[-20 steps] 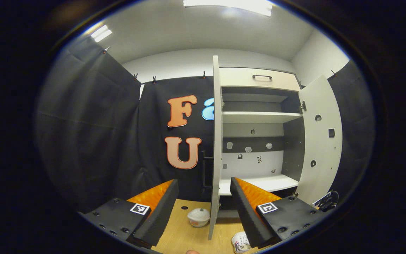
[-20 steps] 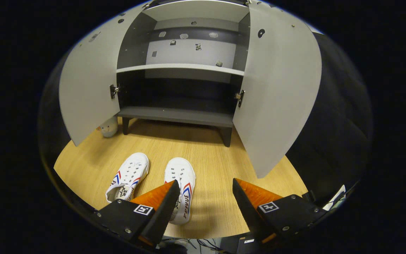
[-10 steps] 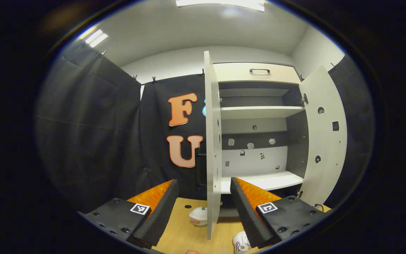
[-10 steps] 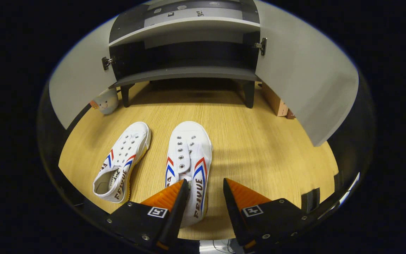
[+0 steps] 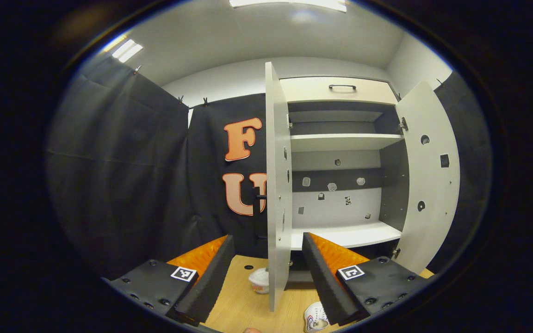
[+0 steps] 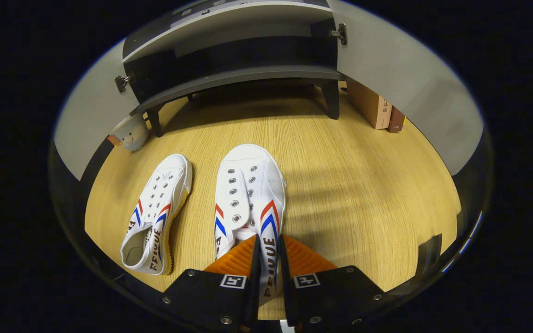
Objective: Grab one shoe with the right hand and put it into the shoe cabinet, grab the other shoe with the left hand and put it into the shoe cabinet; then close the right door with the right hand and the left door with the left hand.
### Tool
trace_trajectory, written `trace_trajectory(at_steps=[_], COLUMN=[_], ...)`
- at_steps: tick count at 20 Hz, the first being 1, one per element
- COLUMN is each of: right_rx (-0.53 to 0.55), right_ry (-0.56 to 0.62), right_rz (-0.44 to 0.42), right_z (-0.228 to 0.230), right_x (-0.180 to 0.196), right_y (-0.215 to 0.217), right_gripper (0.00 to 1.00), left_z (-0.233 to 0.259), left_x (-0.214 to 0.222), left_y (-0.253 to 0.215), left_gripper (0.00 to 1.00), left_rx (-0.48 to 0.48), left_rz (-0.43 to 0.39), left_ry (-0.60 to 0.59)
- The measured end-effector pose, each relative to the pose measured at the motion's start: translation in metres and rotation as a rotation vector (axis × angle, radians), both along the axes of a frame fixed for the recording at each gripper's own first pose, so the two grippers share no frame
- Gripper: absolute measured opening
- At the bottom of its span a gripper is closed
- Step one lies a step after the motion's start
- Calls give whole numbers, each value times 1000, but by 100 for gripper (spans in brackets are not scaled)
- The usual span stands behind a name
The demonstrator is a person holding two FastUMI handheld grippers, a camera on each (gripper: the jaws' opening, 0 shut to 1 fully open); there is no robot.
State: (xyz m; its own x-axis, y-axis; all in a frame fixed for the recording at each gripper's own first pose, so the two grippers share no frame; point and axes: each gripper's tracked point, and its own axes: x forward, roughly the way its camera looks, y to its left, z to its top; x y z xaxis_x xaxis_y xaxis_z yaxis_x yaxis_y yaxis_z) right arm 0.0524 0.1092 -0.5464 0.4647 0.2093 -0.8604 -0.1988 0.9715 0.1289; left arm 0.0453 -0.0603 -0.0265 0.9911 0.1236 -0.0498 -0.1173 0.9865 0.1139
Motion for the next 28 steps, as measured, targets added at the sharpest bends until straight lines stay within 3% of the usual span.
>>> trace_trajectory(at_steps=[4, 8, 16, 20, 28], right_rx=[-37, -52, -8, 66, 127], right_ry=[-17, -49, -137, -177, -292], right_rz=[-28, -16, -87, -109, -171], right_z=[10, 34, 120, 177, 346], right_x=[9, 10, 35, 53, 75], right_y=[-11, -12, -11, 5, -3], right_gripper=[0, 0, 0, 0, 0], left_z=[-4, -4, -11, -9, -23], left_x=[-3, -4, -2, 8, 32], left_y=[-1, 0, -9, -15, -27], left_gripper=[95, 95, 95, 95, 95], left_rx=[-6, -1, -3, 11, -52], left_rz=[24, 51, 31, -3, -110], left_ry=[9, 9, 16, -5, -13])
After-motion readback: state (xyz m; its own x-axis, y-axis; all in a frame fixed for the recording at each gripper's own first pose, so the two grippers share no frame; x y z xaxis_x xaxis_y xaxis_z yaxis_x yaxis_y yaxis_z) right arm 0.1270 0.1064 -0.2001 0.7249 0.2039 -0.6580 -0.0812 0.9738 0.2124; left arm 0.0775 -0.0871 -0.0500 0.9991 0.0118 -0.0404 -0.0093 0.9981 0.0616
